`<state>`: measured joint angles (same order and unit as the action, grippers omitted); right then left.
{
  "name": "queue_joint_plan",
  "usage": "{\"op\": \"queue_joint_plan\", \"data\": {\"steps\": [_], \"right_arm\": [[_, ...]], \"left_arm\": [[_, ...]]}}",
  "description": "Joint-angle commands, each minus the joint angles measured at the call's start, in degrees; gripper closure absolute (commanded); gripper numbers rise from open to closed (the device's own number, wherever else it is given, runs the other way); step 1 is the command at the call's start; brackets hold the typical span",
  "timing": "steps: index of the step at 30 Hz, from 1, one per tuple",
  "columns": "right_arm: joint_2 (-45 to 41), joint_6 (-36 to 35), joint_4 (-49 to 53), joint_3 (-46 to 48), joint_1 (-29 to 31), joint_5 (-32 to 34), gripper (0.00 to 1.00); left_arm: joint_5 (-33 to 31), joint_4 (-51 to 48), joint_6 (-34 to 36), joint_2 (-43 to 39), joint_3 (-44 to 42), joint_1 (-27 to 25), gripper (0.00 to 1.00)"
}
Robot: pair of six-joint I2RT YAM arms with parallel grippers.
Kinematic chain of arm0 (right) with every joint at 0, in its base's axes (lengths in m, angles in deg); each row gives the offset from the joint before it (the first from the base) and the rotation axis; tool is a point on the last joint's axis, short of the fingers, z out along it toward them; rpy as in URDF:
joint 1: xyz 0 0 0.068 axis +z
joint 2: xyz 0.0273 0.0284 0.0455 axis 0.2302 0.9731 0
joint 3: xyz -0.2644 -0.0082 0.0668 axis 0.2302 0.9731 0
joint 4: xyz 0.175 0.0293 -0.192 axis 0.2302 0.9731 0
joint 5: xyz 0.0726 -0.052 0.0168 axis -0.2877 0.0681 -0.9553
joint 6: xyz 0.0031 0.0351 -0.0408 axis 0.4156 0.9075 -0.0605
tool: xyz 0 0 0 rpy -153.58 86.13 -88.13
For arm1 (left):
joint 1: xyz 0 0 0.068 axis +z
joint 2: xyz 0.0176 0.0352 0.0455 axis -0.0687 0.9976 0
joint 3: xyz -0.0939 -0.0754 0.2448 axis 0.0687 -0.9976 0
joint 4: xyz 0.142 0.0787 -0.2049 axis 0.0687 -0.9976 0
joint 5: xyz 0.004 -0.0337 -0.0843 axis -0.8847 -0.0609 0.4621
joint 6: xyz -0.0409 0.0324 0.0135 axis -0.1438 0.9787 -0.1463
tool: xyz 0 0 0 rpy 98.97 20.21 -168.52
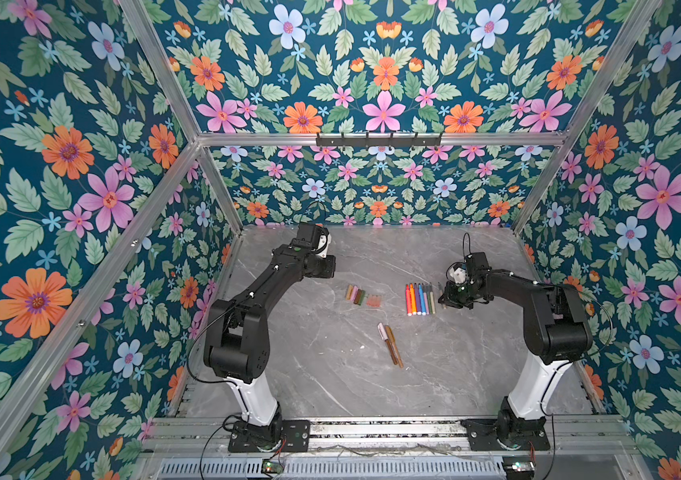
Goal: Open the pen caps
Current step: 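Lay the tan pen beside the cream pen and open the right gripper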
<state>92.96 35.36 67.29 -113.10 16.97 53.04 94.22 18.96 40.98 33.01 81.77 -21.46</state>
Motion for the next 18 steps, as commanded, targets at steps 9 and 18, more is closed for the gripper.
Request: {"op": "queue_joint_plan", "data": {"steps": [9, 18], "right_arm": [[0.21, 0.27, 1.83, 0.07, 0.06, -0.43, 0.95], [0.29, 0.24, 1.93, -0.02, 0.03, -0.34, 0.77]], "left_arm": [[0.35, -0.24, 0.59, 0.36, 0.49, 0.03, 0.78], [0.52, -0.28, 0.62, 0.41, 0.54, -0.03, 0.78]]}}
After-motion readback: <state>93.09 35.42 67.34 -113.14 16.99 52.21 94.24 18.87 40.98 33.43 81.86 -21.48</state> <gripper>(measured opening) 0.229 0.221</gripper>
